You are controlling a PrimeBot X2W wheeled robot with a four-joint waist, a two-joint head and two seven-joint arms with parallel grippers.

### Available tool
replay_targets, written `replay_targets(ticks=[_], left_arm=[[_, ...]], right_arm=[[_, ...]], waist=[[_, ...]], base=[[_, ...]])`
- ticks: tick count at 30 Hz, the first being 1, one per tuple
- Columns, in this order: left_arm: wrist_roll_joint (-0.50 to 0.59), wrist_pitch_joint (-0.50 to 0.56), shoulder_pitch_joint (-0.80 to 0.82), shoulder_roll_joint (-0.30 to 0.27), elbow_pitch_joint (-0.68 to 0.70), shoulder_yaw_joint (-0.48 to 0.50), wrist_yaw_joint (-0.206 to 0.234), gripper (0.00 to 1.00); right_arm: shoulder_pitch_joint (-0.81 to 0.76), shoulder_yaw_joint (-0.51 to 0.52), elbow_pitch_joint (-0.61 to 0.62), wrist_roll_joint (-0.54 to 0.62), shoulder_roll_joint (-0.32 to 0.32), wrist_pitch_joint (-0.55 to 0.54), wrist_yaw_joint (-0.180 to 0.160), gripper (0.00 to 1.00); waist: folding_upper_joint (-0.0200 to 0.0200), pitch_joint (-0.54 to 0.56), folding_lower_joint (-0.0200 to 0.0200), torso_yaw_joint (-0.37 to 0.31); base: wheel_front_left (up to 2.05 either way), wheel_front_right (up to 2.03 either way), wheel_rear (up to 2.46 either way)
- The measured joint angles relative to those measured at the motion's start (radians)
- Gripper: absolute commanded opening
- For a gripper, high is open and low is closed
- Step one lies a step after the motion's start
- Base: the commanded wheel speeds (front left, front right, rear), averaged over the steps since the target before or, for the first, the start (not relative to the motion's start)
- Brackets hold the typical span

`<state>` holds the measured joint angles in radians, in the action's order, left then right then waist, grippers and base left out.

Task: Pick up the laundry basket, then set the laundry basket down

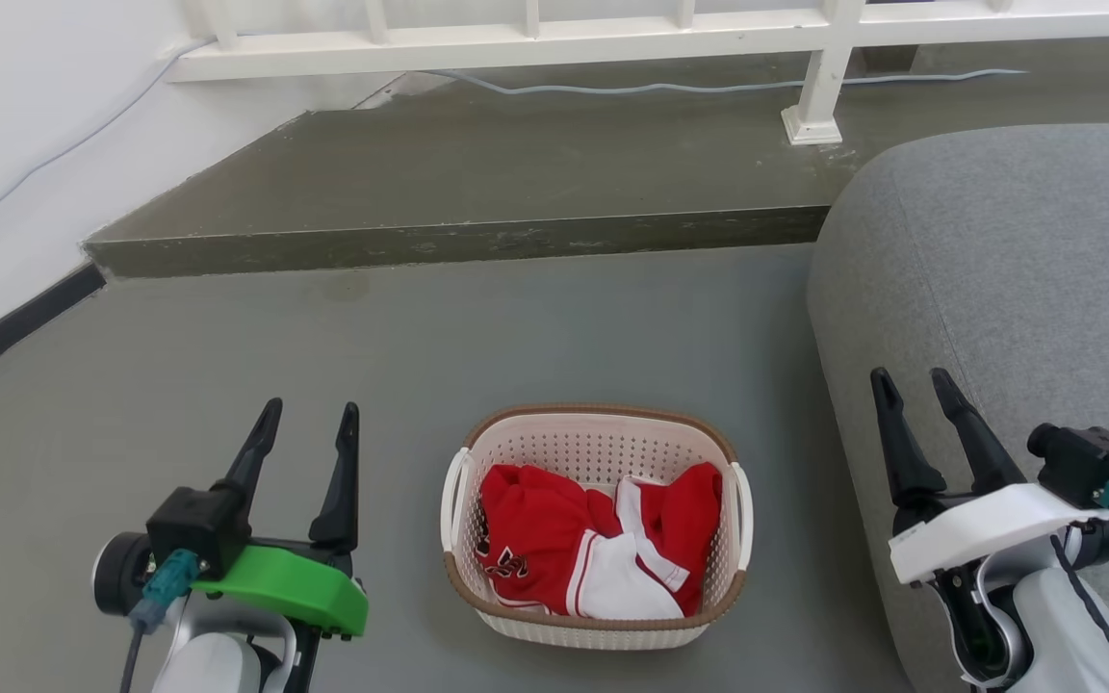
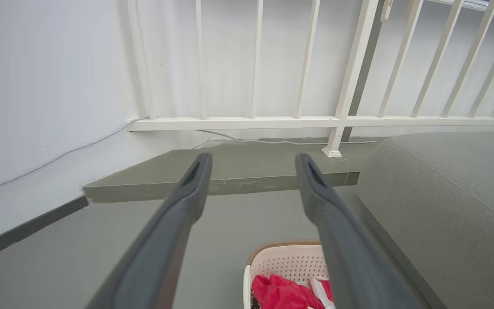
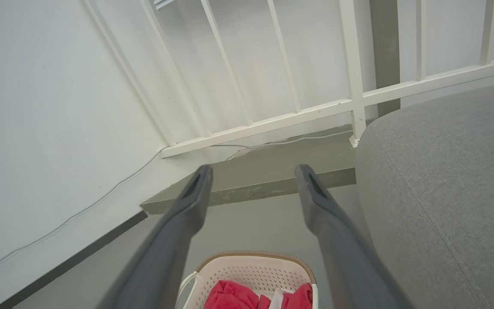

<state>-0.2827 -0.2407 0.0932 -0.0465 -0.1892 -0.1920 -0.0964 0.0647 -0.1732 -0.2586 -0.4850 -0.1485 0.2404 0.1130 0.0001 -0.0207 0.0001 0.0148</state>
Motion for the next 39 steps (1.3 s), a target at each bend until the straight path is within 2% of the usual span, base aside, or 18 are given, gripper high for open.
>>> replay_targets(ticks=[7, 24, 39], left_arm=[[0.025, -0.008, 0.000, 0.000, 0.002, -0.004, 0.000, 1.00], [0.025, -0.008, 0.000, 0.002, 0.002, -0.003, -0.001, 1.00], [0.005, -0.008, 0.062, 0.002, 0.008, -0.027, -0.002, 1.00]], right_arm=[[0.009, 0.004, -0.012, 0.045, 0.009, 0.007, 0.000, 1.00], [0.009, 0.034, -0.051, 0.064, 0.023, 0.012, 0.000, 1.00], [0.064, 0.050, -0.104, 0.063, 0.037, 0.012, 0.000, 1.00]], waist=[[0.0000, 0.000, 0.0000, -0.002], [0.0000, -0.001, 0.0000, -0.006], [0.0000, -0.130, 0.0000, -0.015]], base=[[0.00, 0.00, 0.00], [0.00, 0.00, 0.00], [0.00, 0.00, 0.00]])
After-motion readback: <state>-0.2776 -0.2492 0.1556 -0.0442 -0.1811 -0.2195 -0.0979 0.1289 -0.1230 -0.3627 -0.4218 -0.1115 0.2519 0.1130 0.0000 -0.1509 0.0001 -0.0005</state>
